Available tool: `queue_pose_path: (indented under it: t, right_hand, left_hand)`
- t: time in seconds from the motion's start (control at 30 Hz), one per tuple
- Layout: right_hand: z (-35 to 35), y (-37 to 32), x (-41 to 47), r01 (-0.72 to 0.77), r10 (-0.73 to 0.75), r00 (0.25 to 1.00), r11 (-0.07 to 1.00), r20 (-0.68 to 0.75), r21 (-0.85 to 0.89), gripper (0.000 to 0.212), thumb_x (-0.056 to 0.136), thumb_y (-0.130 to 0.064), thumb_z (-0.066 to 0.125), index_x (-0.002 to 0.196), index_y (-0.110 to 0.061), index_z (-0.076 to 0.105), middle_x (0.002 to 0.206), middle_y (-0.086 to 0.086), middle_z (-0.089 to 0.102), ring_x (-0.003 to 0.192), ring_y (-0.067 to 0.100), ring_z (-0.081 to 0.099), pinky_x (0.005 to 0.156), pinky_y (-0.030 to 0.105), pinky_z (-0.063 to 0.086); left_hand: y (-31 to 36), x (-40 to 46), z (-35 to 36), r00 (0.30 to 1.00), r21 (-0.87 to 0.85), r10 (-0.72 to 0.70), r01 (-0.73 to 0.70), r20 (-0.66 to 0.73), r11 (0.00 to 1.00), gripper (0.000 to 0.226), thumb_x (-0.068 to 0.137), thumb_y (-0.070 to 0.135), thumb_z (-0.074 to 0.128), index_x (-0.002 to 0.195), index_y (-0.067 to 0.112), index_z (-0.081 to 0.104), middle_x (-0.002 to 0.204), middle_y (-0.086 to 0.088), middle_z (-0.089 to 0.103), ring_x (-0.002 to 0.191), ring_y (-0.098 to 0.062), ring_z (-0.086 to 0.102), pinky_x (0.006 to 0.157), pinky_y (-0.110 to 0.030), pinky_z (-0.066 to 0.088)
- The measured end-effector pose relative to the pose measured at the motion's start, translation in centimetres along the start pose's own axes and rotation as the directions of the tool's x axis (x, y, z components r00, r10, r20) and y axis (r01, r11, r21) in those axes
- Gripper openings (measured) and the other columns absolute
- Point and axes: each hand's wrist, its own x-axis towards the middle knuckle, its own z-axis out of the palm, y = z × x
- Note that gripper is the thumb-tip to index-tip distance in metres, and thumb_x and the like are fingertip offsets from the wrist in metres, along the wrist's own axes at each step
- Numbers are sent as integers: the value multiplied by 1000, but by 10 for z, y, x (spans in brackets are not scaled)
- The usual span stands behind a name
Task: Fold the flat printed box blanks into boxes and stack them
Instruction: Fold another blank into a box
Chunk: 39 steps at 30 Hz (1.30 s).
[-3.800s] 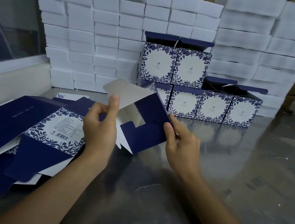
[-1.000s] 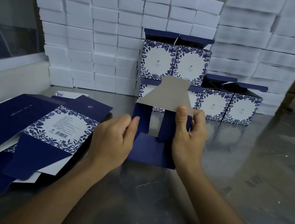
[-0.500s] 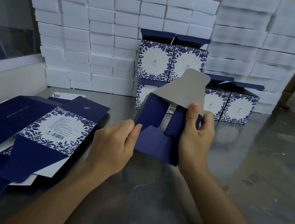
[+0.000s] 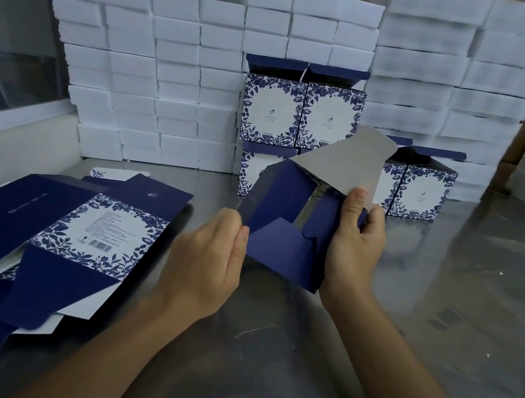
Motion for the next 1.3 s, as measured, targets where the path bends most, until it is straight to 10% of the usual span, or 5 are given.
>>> queue_pose_path:
  t: [0.37,0.57,0.8,1.13,1.3]
  right_hand:
    - [3,-4,-4,-62,53,964,998,261,25,55,89,-50,53,100,3,59,83,0,65,76,9,58,68,24,50]
    - [8,-2,-9,12,9,928,998,372,-55,20,107,-20,45,96,-15,61,79,-15,69,74,3,60,67,18,50]
    - [11,-3,-16,10,9,912,999,409,-44,42,105,-4,44,89,-32,71,99,-19,70,88,3,61,79,20,50]
    - [8,-13,-12,-231,186,887,971,424,58,30,93,-15,60,69,-25,75,130,-9,65,127,18,57,96,41,46]
    - [4,-10,-15,11,35,896,995,442,-103,29,97,-2,58,89,-26,72,128,-14,61,128,5,55,110,39,44]
  left_hand:
    - [-10,-5,8,971,-296,-235,215,-35,931,43,87,40,56,64,10,37,111,-4,53,103,-7,55,82,-16,40]
    - [-12,-2,7,882,-452,-471,423,8,785,38,83,54,53,110,28,48,112,11,59,106,-12,59,88,-47,50]
    - [-16,-4,5,891,-357,-452,436,41,826,48,95,53,36,143,47,31,149,17,41,135,-1,39,109,-34,37]
    - [-6,1,-2,871,-409,-489,466,54,785,38,99,47,30,135,52,41,125,-25,60,114,-45,52,93,-50,46]
    - [-8,4,1,853,-461,-518,481,53,745,40,91,61,35,128,54,50,121,23,64,112,1,58,95,-20,46]
